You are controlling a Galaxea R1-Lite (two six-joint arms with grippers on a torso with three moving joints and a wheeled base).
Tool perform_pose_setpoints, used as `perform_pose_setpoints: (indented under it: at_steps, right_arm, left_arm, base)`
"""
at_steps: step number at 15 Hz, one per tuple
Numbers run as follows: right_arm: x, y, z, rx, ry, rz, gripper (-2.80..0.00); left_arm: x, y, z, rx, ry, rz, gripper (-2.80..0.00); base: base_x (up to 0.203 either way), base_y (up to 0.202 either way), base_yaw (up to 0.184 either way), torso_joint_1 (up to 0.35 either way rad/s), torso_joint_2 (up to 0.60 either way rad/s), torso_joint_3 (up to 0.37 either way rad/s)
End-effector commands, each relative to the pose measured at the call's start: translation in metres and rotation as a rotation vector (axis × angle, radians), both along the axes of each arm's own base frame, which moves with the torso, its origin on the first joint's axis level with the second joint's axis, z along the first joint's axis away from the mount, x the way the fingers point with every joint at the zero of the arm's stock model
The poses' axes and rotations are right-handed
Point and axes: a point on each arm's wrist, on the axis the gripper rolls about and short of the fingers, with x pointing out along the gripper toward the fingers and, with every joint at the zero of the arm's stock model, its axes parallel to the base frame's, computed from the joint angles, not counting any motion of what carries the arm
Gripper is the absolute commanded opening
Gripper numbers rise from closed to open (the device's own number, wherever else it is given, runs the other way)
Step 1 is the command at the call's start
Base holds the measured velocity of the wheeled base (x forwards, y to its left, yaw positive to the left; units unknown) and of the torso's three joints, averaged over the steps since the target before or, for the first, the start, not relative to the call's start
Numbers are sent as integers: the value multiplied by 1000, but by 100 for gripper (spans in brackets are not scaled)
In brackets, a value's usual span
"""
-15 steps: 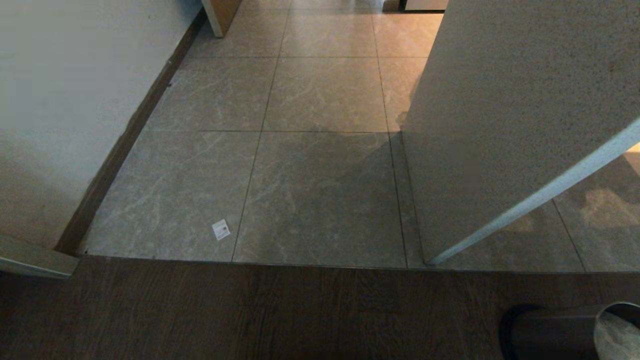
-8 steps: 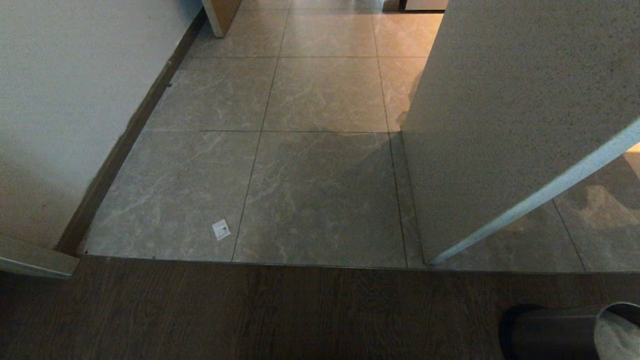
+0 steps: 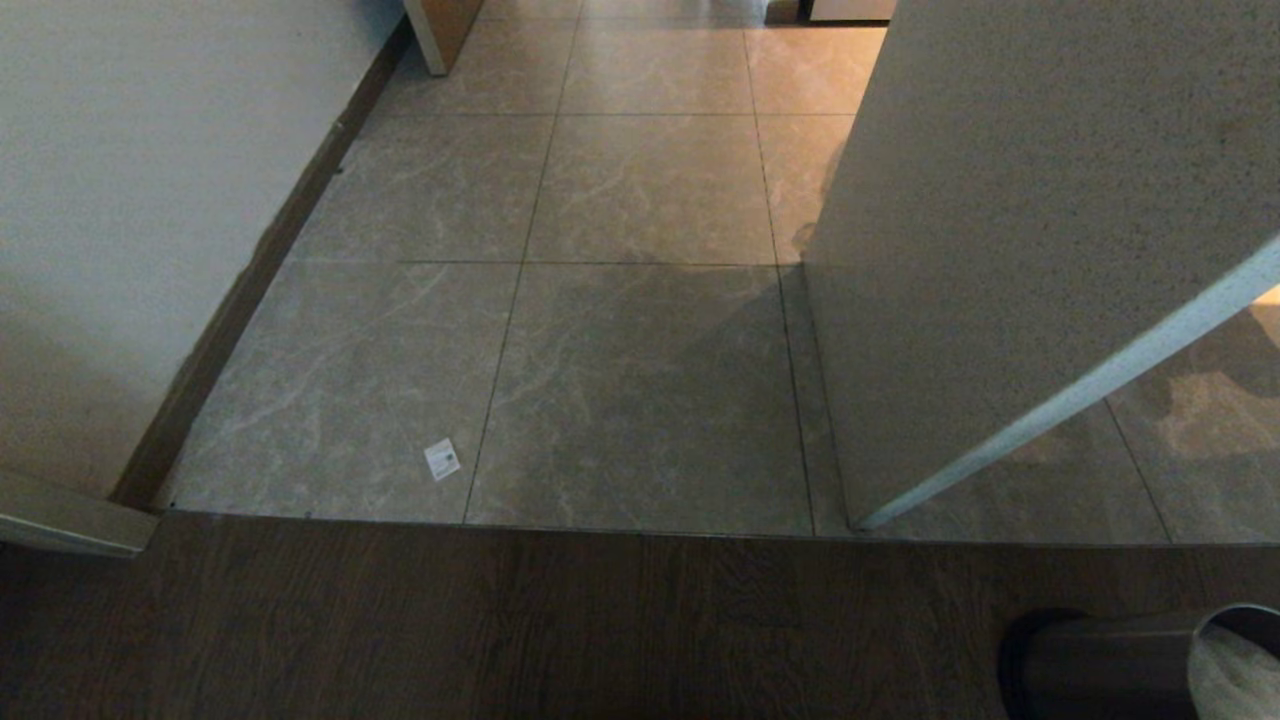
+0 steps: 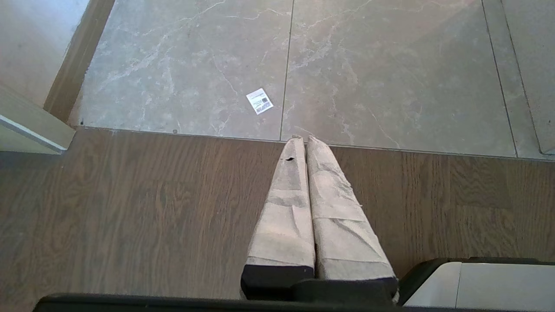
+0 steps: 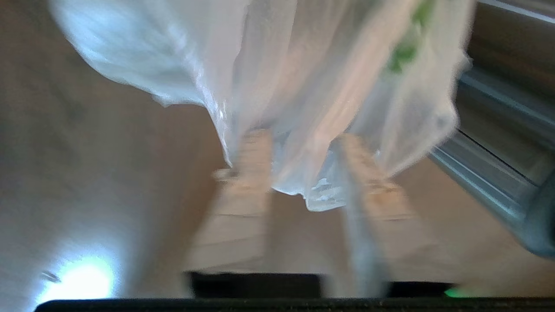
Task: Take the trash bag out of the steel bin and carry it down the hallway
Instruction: Pick up the trash bag
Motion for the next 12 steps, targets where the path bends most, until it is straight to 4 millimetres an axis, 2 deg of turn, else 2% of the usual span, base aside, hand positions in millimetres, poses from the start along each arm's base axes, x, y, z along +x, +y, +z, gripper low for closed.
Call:
perform_pose_setpoints:
  at_steps: [1, 8, 12]
  right_arm:
    - [1, 1, -3, 39, -32, 14, 0]
    - [0, -7, -6, 35, -58, 8, 0]
    - [-2, 2, -5, 179, -127, -46, 0]
  left_arm:
    - [0, 0, 0, 1, 0, 0, -280]
    - [0, 0, 0, 0, 0, 0, -280]
    - [0, 0, 0, 1, 0, 0, -280]
  base:
    - [0, 0, 0, 0, 0, 0]
    - [0, 0, 0, 0, 0, 0]
    - [0, 0, 0, 0, 0, 0]
